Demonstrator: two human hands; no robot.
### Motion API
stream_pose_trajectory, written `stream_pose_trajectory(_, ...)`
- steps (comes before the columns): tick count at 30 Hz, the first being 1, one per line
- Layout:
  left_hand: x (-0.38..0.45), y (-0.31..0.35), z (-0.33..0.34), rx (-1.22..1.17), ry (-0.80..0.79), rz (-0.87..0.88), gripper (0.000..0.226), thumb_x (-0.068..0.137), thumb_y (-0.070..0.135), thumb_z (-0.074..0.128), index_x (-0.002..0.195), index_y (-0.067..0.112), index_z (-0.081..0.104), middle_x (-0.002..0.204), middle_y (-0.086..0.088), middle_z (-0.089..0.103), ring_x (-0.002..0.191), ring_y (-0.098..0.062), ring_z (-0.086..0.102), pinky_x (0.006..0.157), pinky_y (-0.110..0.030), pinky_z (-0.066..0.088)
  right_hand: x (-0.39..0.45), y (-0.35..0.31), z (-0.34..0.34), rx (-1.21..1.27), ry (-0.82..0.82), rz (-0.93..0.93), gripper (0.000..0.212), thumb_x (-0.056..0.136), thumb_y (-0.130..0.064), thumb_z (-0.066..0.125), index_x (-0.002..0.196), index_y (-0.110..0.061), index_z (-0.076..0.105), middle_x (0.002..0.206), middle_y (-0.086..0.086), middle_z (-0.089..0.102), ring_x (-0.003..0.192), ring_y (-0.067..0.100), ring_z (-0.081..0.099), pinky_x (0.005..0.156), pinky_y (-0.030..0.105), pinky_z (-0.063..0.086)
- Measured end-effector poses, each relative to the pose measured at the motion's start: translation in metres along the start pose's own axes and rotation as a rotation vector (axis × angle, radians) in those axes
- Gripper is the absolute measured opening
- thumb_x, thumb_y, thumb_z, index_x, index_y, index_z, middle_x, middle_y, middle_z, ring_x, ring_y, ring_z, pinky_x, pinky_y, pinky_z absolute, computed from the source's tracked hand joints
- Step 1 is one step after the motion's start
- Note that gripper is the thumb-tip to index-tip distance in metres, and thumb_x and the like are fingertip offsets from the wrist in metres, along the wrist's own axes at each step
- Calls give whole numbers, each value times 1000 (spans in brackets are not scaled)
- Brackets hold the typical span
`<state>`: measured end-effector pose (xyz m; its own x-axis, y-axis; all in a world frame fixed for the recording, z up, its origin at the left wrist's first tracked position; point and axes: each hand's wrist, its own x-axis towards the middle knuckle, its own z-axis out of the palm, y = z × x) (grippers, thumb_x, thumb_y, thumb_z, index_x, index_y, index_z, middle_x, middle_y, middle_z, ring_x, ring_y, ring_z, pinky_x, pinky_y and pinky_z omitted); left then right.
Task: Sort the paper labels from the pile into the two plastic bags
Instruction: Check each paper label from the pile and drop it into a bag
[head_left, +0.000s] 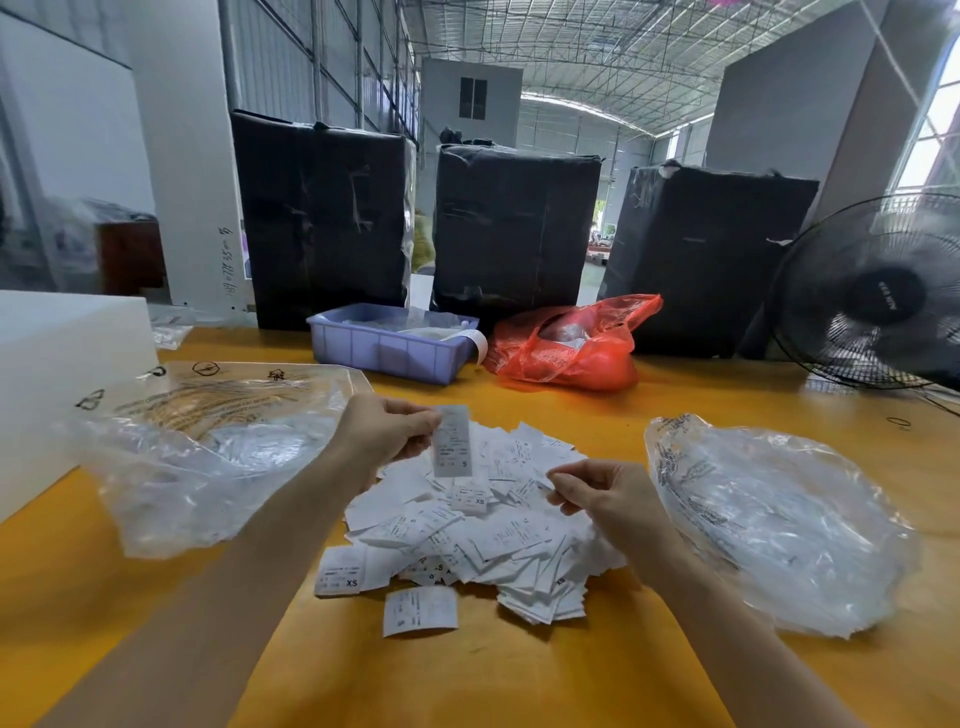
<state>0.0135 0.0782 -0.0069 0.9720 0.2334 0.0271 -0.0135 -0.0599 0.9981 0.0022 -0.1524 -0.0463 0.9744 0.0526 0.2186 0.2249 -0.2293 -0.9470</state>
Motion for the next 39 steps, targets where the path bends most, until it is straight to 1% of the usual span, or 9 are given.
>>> stream_pose_trajectory(5, 13, 8, -60, 748, 586, 432, 12, 89, 2, 58, 91, -5, 67, 82, -23, 67, 74, -33, 62, 67, -39, 49, 3, -4, -12, -209, 260, -218, 11, 87, -2, 62, 92, 2, 71, 71, 10, 70, 51, 6, 61, 51, 18, 51)
stream_pose_trajectory(7, 18, 9, -84, 900, 754, 388, 15, 88, -6, 53, 101, -12, 57, 88, -34, 62, 80, -46, 60, 63, -46, 44, 6, -5, -27, -420, 467, -343, 12, 87, -3, 61, 91, 1, 73, 77, 13, 72, 62, 19, 66, 58, 27, 53)
stream_pose_trajectory(10, 29, -2, -110, 1069, 785, 52, 21, 87, -9, 51, 108, -12, 53, 93, -35, 58, 84, -46, 57, 65, -44, 40, 9, -2, -60, -720, 749, -349, 16, 87, -2, 58, 87, 0, 73, 79, 19, 72, 72, 35, 66, 63, 29, 45)
stream_pose_trajectory(13, 31, -13, -116, 1183, 703, -189, 21, 89, -3, 51, 109, -8, 58, 103, -30, 56, 97, -42, 51, 76, -42, 38, 13, 12, -92, -1071, 663, -32, 17, 87, -6, 57, 96, -6, 71, 89, 15, 71, 84, 33, 63, 67, 34, 48)
stream_pose_trajectory(17, 29, -9, -104, 1321, 646, -162, 31, 89, 4, 53, 119, -2, 55, 118, -25, 48, 109, -39, 42, 84, -44, 40, 9, 29, -106, -1306, 389, 376, 33, 83, -47, 66, 91, -16, 61, 98, 4, 62, 105, 28, 51, 79, 33, 39)
stream_pose_trajectory(23, 20, 2, -54, 1336, 516, 234, 28, 92, 25, 55, 113, 7, 60, 106, -13, 55, 96, -27, 48, 78, -34, 44, 13, 34, -107, -1200, 513, 269, 17, 93, -24, 56, 99, -11, 66, 96, 8, 69, 97, 27, 60, 83, 36, 39)
stream_pose_trajectory(32, -7, -14, 23, 1053, 80, 625, 29, 89, 26, 62, 116, 15, 64, 121, -5, 60, 115, -26, 49, 96, -37, 40, 16, 23, -106, -881, 637, 127, 24, 92, -17, 52, 88, -3, 72, 118, 15, 58, 110, 35, 45, 89, 44, 40)
stream_pose_trajectory(36, -15, -14, 35, 929, -1, 706, 26, 88, 25, 65, 111, 12, 67, 118, -3, 64, 110, -20, 56, 92, -32, 44, 13, 2, -95, -154, 502, -15, 14, 87, -13, 65, 83, -1, 72, 78, 8, 72, 76, 23, 65, 74, 39, 53)
stream_pose_trajectory(39, -26, -8, 43, 595, -257, 570, 33, 83, 39, 67, 102, 12, 70, 98, 1, 72, 86, -9, 66, 76, -19, 52, 3, -15, -70, 279, 160, 49, 14, 77, -19, 70, 80, -6, 72, 71, 5, 72, 62, 12, 62, 59, 23, 50)
